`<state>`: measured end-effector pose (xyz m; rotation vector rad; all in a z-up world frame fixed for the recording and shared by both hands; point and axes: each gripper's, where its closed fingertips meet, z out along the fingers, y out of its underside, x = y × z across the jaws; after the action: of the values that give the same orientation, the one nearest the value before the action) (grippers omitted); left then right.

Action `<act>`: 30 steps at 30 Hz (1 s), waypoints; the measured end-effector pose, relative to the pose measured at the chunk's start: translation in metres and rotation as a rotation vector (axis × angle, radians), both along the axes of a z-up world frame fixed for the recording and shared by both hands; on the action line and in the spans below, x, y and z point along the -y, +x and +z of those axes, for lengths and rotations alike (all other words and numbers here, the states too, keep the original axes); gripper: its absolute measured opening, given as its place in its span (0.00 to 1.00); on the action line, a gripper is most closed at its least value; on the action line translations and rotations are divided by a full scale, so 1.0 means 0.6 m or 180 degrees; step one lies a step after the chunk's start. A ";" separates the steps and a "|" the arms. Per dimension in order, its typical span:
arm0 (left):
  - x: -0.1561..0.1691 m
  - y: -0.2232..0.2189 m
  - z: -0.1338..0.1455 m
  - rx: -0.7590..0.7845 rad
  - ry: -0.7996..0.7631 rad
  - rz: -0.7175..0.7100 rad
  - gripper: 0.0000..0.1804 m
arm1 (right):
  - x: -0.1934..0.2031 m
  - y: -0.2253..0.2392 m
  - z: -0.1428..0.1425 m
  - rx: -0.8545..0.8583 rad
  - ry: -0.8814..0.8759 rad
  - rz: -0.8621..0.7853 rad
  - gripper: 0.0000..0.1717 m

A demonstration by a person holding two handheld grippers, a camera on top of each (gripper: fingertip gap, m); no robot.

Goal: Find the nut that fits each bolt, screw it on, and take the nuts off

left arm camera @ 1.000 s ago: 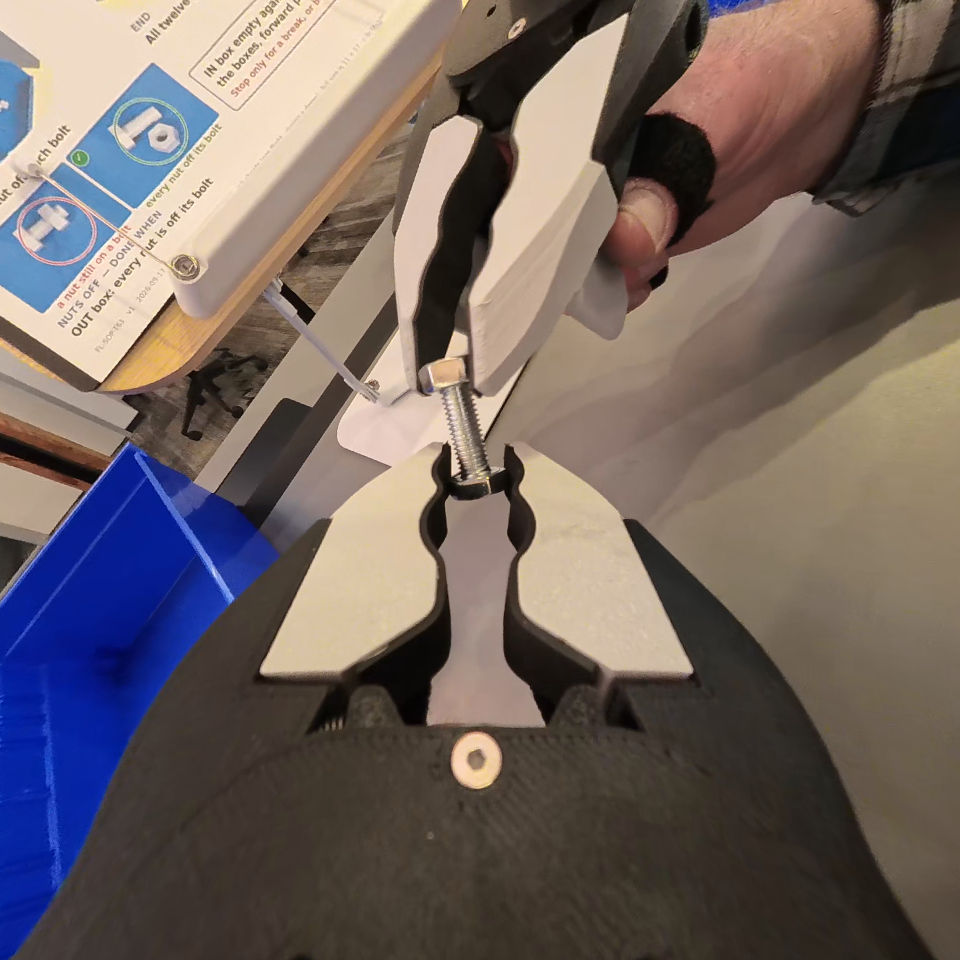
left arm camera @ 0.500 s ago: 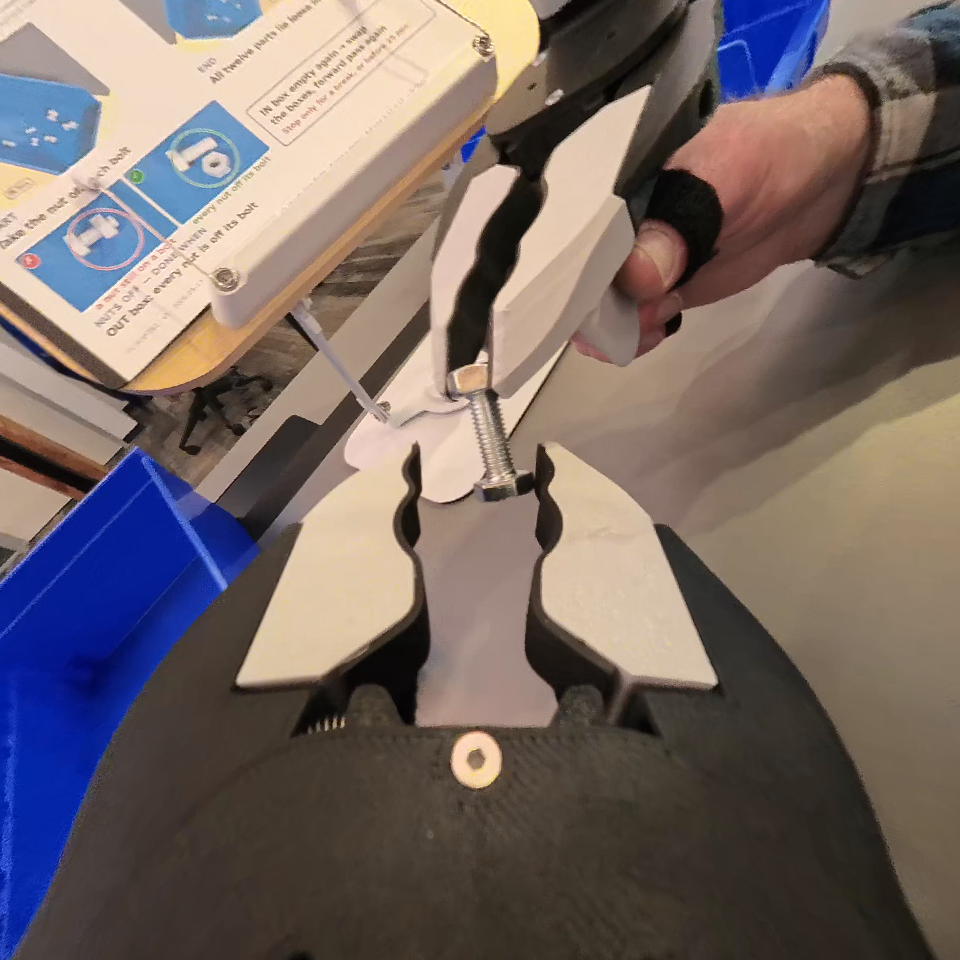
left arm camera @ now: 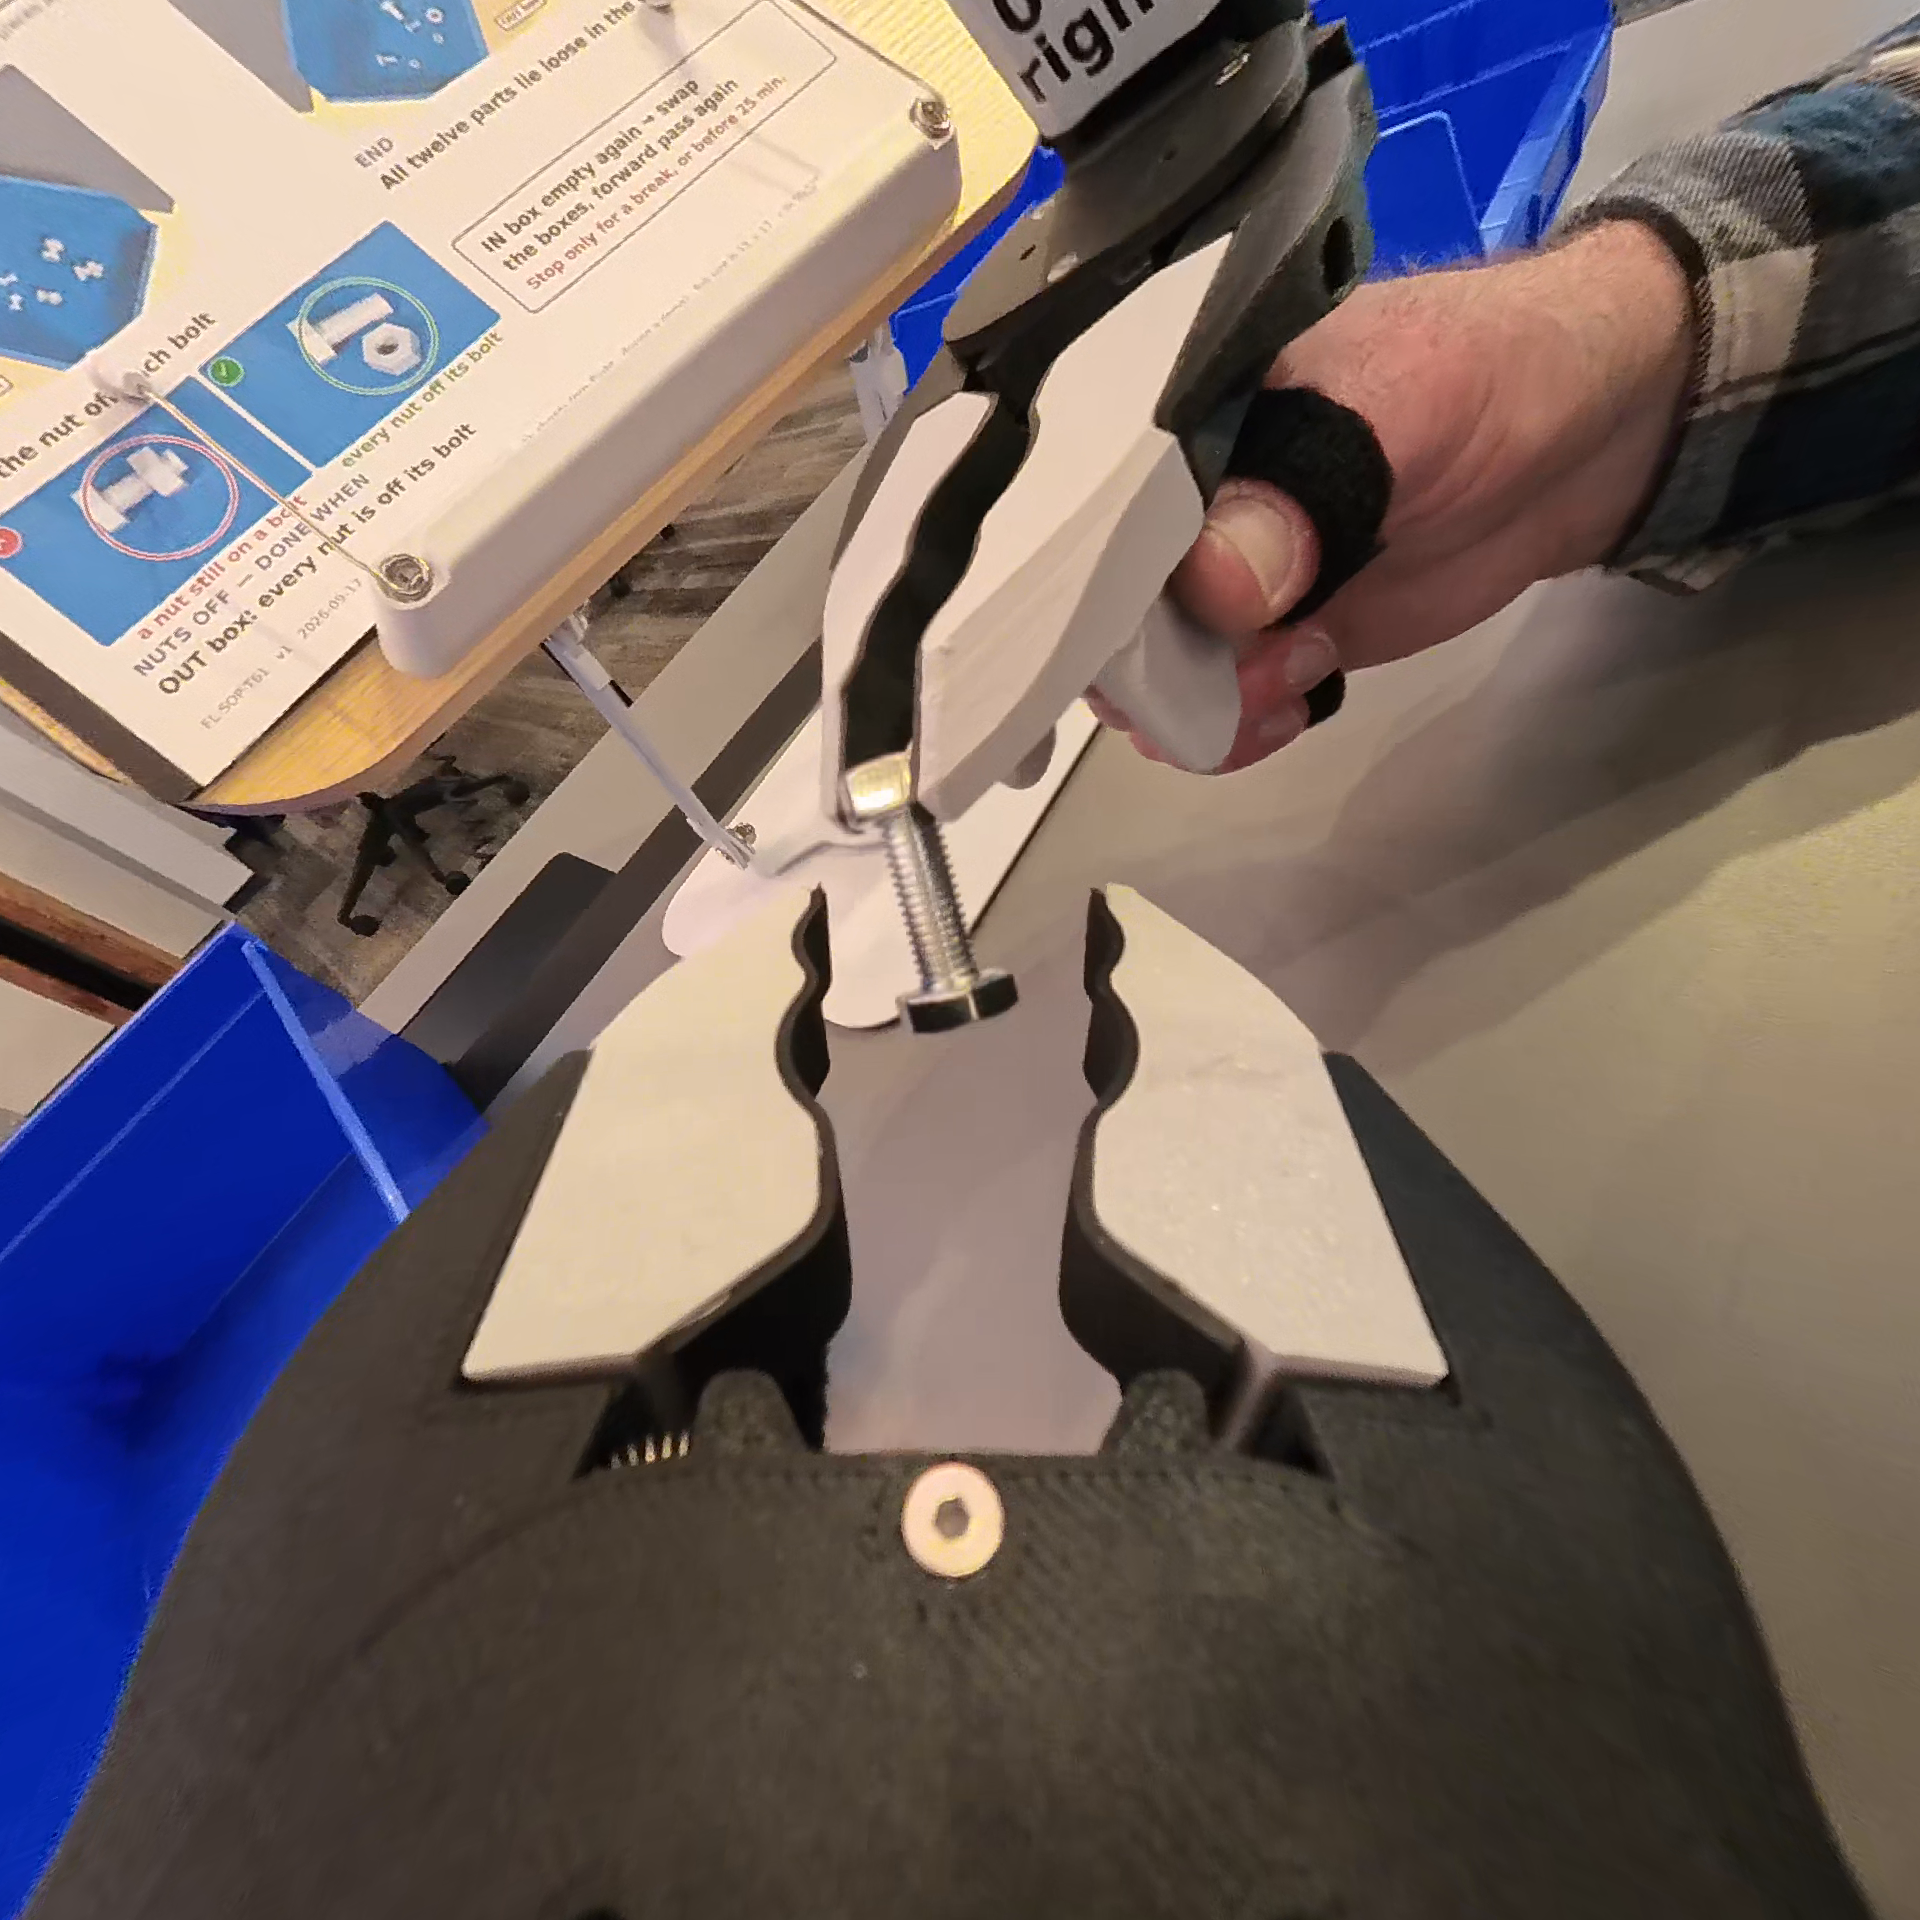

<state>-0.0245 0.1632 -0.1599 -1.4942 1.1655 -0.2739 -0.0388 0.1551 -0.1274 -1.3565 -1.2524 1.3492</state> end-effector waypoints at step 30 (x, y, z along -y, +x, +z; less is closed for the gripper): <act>0.108 0.024 0.052 0.1533 -0.1657 -0.1912 0.10 | 0.072 0.026 0.037 -0.0214 0.0381 0.0975 0.10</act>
<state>-0.0099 0.0986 -0.1289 -1.3528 1.1611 -1.3545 -0.0233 0.1120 -0.1052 -1.0585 -1.5143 1.4866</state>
